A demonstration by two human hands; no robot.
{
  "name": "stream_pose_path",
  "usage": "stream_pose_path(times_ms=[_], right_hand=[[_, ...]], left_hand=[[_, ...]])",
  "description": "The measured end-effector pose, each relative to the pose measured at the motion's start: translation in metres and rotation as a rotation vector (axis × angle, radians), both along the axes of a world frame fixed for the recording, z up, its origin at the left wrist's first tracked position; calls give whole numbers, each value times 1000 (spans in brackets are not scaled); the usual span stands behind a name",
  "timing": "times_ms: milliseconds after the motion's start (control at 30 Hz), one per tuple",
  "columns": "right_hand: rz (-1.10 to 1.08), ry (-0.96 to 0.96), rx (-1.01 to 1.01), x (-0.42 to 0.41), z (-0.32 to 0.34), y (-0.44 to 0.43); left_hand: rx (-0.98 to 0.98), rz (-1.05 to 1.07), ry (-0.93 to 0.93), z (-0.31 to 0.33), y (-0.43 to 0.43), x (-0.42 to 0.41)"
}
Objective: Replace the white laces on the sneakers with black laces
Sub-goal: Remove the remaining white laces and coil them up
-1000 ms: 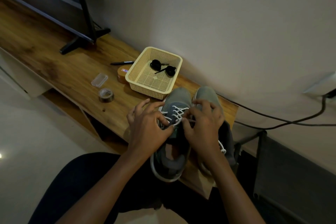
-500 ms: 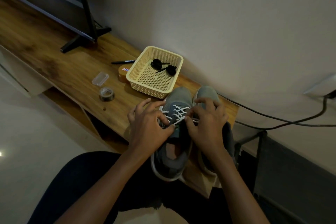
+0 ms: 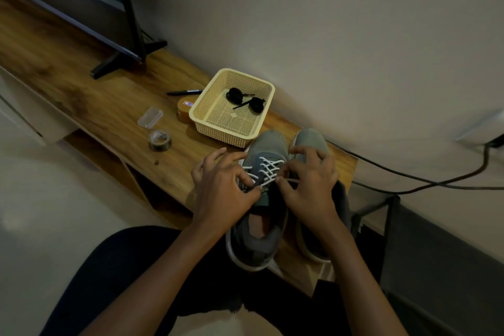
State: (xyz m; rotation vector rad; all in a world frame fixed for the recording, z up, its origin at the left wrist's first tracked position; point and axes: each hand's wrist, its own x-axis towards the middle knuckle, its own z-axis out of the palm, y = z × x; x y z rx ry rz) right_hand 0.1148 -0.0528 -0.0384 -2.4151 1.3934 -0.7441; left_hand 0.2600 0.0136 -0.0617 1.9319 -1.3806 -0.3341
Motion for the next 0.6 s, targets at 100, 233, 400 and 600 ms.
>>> stream_pose_path(times_ms=[100,233,400,600], right_hand=[[41,37,18,6,-1,5],[90,98,2,6,-2,3],[19,8,118,-9,7,-6],[66,41,90,2,5,2]], left_hand=[[-3,3,-4,0,0,0],[7,4,3,2,1,-1],[16,-3,10,2,1,-1],[27,-1,10,3,1,0]])
